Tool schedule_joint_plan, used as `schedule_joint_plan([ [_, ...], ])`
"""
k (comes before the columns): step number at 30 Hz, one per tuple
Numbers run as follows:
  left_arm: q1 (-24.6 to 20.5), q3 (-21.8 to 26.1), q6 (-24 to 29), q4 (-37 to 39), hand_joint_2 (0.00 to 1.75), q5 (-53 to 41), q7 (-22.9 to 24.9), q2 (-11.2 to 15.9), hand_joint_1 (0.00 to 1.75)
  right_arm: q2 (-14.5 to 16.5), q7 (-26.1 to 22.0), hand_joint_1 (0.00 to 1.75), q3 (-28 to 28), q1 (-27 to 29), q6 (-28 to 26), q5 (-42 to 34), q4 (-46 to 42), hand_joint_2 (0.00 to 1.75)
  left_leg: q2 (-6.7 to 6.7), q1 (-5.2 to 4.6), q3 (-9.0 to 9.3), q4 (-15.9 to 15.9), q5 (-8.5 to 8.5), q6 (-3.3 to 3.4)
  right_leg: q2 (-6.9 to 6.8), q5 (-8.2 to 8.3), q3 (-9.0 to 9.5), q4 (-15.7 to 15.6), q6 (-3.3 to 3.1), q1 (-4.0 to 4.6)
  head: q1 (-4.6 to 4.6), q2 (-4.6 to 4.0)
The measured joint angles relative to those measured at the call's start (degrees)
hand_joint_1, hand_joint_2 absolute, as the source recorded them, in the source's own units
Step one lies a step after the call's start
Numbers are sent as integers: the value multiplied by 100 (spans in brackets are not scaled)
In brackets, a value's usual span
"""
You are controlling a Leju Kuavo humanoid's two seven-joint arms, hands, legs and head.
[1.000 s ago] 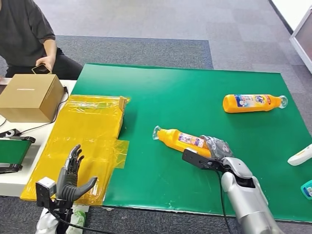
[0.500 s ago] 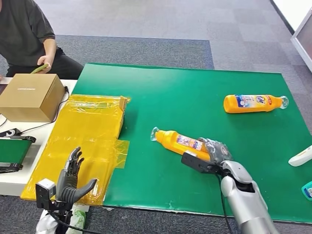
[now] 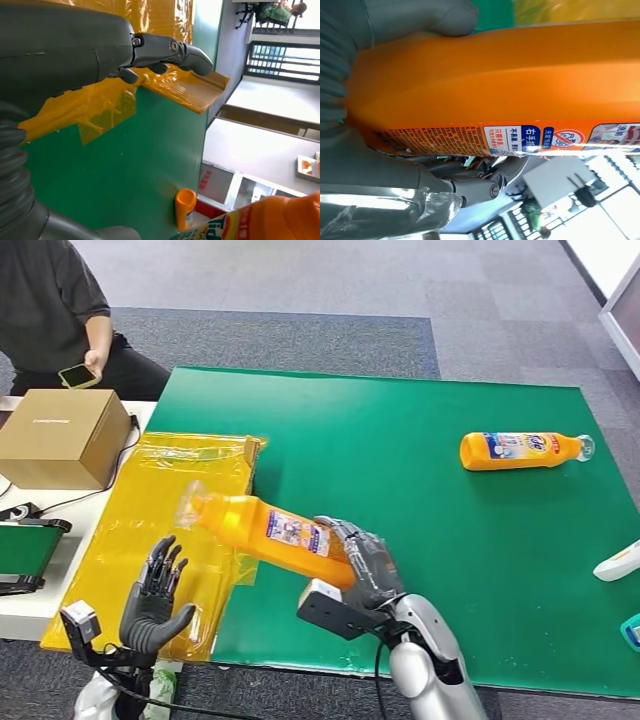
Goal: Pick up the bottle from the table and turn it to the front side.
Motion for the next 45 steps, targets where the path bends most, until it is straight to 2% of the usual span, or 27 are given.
schedule_joint_plan([
  [7,-126,-305,41,-2,175,216,176,4,0,148,-349,175,403,93,-134,-509,15,175,0,-2,-1,0,0,1,0,1,0,-1,1,-2,0,0],
  [13,-240,-729,-24,-126,175,346,263,37,0,248,-635,175,623,96,-412,-796,487,175,-1,-1,-2,0,0,0,0,1,0,0,1,-1,0,1],
  [19,-311,-1298,-533,-344,175,617,289,218,0,277,-639,175,754,-88,-619,-692,1348,175,-2,-1,-5,0,0,1,-4,1,-1,0,1,-1,-1,-1],
  [29,-334,-1922,-690,-498,175,701,262,505,0,330,-624,175,829,-355,-741,-528,2133,175,-1,-1,-6,0,0,1,-4,1,-4,0,0,-1,-1,0],
  [30,-336,-1969,-715,-506,175,726,250,533,0,338,-620,167,835,-385,-746,-497,2186,175,-1,-1,-6,0,0,1,-4,1,-5,0,0,-1,-1,-1],
  [31,-338,-2017,-741,-511,175,747,237,563,10,345,-619,133,845,-414,-759,-463,2243,175,-1,-1,-6,0,0,1,-5,1,-5,0,0,-1,0,-1],
  [33,-340,-2114,-777,-521,175,779,213,618,97,360,-622,46,871,-464,-797,-400,2363,175,-1,-1,-6,0,0,1,-4,1,-5,0,0,-1,-1,-1],
  [34,-341,-2159,-773,-527,175,784,197,644,140,366,-625,10,885,-487,-816,-376,2418,175,-1,-1,-6,0,0,0,-4,1,-5,0,0,-1,-1,-1],
  [35,-343,-2196,-741,-542,175,778,174,661,175,371,-626,0,897,-505,-831,-355,2467,175,-1,-1,-6,0,0,0,-4,1,-5,0,0,-1,-1,-1],
  [37,-346,-2234,-559,-594,175,684,118,682,175,375,-623,0,916,-525,-851,-319,2536,175,-1,-1,-7,0,0,1,-4,1,-6,0,0,-1,-1,0],
  [39,-349,-2238,-127,-675,175,365,61,686,175,376,-599,0,920,-525,-857,-297,2557,175,-1,-1,-8,0,0,1,-4,1,-7,0,0,-1,-1,0],
  [42,-339,-2220,1052,-888,175,-690,51,650,175,369,-513,0,869,-475,-855,-282,2459,175,-1,-1,-8,0,0,1,-5,1,-8,0,0,-2,-1,0],
  [45,-323,-2180,2088,-1197,175,-1744,242,533,175,345,-433,0,722,-323,-824,-204,2150,175,-1,-1,-8,0,0,1,-5,1,-7,-1,0,-2,-1,0],
])
